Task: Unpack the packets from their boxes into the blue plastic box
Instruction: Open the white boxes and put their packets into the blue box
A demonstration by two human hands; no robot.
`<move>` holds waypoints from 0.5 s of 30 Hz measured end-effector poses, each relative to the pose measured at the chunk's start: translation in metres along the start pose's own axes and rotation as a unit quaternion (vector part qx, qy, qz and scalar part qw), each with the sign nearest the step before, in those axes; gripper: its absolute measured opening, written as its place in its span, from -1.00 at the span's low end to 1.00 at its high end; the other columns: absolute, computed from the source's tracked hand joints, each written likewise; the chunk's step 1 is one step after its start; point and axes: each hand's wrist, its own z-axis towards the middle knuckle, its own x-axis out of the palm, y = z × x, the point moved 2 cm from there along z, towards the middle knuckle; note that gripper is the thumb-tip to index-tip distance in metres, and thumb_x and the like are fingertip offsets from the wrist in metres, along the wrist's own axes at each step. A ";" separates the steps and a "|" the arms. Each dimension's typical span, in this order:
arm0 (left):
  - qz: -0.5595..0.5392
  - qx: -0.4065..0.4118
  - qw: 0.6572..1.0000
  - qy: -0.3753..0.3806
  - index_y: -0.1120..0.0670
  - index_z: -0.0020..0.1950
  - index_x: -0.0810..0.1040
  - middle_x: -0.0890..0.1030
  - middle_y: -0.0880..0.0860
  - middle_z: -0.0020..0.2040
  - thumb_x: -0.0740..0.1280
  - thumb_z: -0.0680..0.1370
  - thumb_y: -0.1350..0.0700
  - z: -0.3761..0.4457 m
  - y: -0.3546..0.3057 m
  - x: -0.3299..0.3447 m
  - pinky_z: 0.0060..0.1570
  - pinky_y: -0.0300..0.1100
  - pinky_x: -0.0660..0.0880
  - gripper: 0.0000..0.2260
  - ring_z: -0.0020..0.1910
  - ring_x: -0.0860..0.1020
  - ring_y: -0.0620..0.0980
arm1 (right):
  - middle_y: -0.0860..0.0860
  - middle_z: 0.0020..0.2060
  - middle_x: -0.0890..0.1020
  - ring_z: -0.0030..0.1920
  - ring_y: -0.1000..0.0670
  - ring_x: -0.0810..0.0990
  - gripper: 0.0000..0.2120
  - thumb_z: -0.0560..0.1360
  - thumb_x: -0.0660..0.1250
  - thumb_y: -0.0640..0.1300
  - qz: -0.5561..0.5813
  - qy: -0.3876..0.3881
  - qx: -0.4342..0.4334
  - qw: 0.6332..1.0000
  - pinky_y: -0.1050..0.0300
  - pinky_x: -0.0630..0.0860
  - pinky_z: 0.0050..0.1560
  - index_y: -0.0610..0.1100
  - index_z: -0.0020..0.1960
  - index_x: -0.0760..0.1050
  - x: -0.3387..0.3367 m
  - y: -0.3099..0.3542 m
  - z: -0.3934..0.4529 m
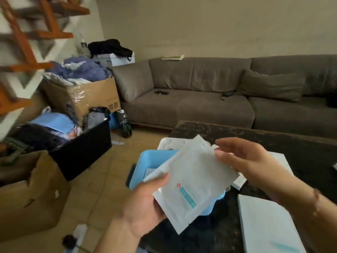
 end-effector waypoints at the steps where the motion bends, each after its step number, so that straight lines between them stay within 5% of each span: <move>1: 0.000 -0.011 1.000 0.009 0.00 0.32 0.57 0.60 0.21 0.25 0.46 0.45 0.12 0.001 -0.006 -0.004 0.07 0.18 0.58 -0.57 0.18 0.60 0.24 | 0.10 0.00 0.70 -0.04 0.09 0.69 -0.58 0.35 0.40 0.12 0.048 0.073 0.032 0.996 0.14 0.66 -0.09 0.09 0.20 0.54 0.001 0.002 0.010; 4: 0.005 -0.007 1.000 0.020 0.05 0.27 0.61 0.63 0.21 0.21 0.47 0.46 0.11 0.011 -0.023 -0.013 -0.04 0.07 0.62 -0.62 0.08 0.65 0.17 | -0.05 -0.06 0.72 -0.04 -0.07 0.71 -0.68 0.49 0.38 -0.17 0.061 0.141 0.040 0.987 -0.10 0.65 0.04 0.05 0.21 0.53 0.008 0.003 0.028; 7: 0.138 0.102 0.982 -0.082 0.07 0.19 0.63 0.68 0.15 0.08 0.35 0.57 0.18 0.028 -0.049 -0.024 -0.15 -0.08 0.63 -0.78 -0.03 0.67 0.02 | -0.08 -0.01 0.70 -0.07 -0.08 0.72 -0.59 0.49 0.40 -0.23 0.022 0.083 0.073 0.994 -0.04 0.67 -0.04 0.08 0.28 0.50 0.017 -0.009 0.045; 10: 0.383 0.217 0.874 -0.208 -0.02 0.17 0.59 0.68 -0.01 0.00 0.38 0.57 0.22 0.048 -0.076 -0.040 0.00 -0.12 0.63 -0.78 -0.03 0.65 -0.10 | -0.08 -0.06 0.69 -0.12 -0.07 0.71 -0.48 0.49 0.40 -0.26 0.024 0.046 0.117 0.992 0.07 0.68 -0.22 0.08 0.37 0.39 0.036 -0.021 0.060; 15: 0.670 0.260 0.664 -0.206 -0.01 0.21 0.59 0.59 -0.13 0.09 0.41 0.54 0.19 0.075 -0.084 -0.050 -0.02 -0.38 0.42 -0.74 0.03 0.56 -0.18 | -0.13 0.01 0.60 -0.04 -0.16 0.64 -0.37 0.50 0.37 -0.37 0.031 0.020 0.122 0.992 -0.08 0.68 -0.27 0.03 0.45 0.27 0.074 -0.034 0.073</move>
